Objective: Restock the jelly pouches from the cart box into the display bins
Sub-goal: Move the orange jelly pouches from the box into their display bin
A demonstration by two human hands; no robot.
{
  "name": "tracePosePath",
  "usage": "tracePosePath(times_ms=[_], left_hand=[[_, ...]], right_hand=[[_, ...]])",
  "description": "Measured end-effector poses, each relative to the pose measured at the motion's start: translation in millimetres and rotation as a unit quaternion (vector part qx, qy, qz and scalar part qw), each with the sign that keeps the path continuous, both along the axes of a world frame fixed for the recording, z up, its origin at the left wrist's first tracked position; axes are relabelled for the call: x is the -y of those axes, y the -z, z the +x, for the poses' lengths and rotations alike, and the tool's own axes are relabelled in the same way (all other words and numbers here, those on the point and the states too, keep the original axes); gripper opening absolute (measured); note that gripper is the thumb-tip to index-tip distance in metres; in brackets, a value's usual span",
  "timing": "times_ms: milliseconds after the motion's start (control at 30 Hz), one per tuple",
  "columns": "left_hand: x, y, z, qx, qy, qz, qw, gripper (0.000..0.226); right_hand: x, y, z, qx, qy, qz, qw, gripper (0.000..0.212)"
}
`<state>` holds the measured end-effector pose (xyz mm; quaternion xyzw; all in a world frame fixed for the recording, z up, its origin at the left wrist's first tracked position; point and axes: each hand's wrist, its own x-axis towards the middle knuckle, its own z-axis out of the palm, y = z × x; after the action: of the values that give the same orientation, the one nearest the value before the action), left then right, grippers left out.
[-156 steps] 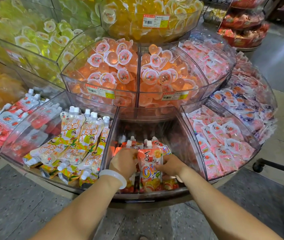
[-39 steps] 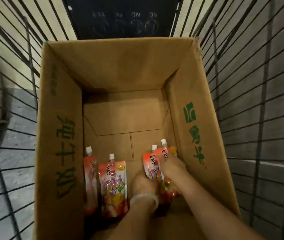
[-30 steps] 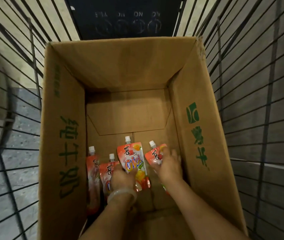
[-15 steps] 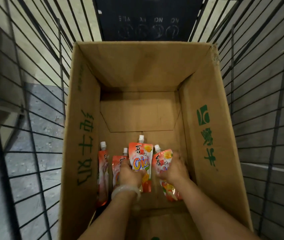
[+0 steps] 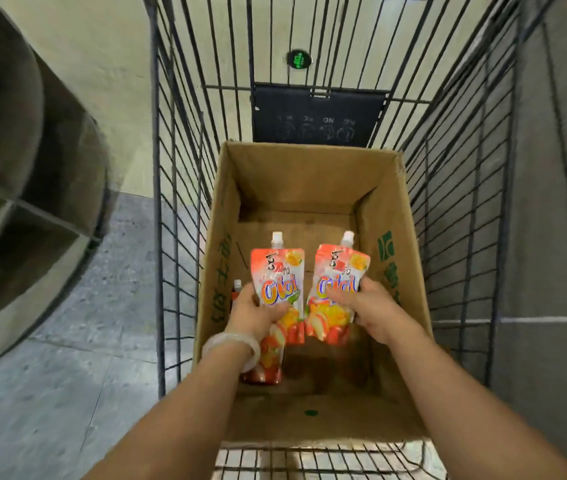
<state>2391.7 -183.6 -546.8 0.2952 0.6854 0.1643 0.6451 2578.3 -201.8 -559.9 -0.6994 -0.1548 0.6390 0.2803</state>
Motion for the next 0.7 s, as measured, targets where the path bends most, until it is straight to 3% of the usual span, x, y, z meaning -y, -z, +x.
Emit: tracePosePath(times_ms=[167, 333, 433, 700], left_hand=[[-30, -74, -11, 0.094, -0.009, 0.115, 0.989, 0.03], [-29, -158, -55, 0.151, -0.009, 0.22, 0.964, 0.03], [-10, -203, -99, 0.163, -0.035, 0.271, 0.948, 0.031], [88, -287, -283, 0.134, -0.131, 0.377, 0.907, 0.034]], right_hand=[[-28, -89, -13, 0.012, 0.033, 0.148, 0.988, 0.024], [-31, -170, -57, -0.057, 0.019, 0.247, 0.967, 0.046], [-22, -217, -100, -0.084, -0.034, 0.285, 0.954, 0.052], [32, -316, -281, -0.126, -0.126, 0.366, 0.913, 0.039]])
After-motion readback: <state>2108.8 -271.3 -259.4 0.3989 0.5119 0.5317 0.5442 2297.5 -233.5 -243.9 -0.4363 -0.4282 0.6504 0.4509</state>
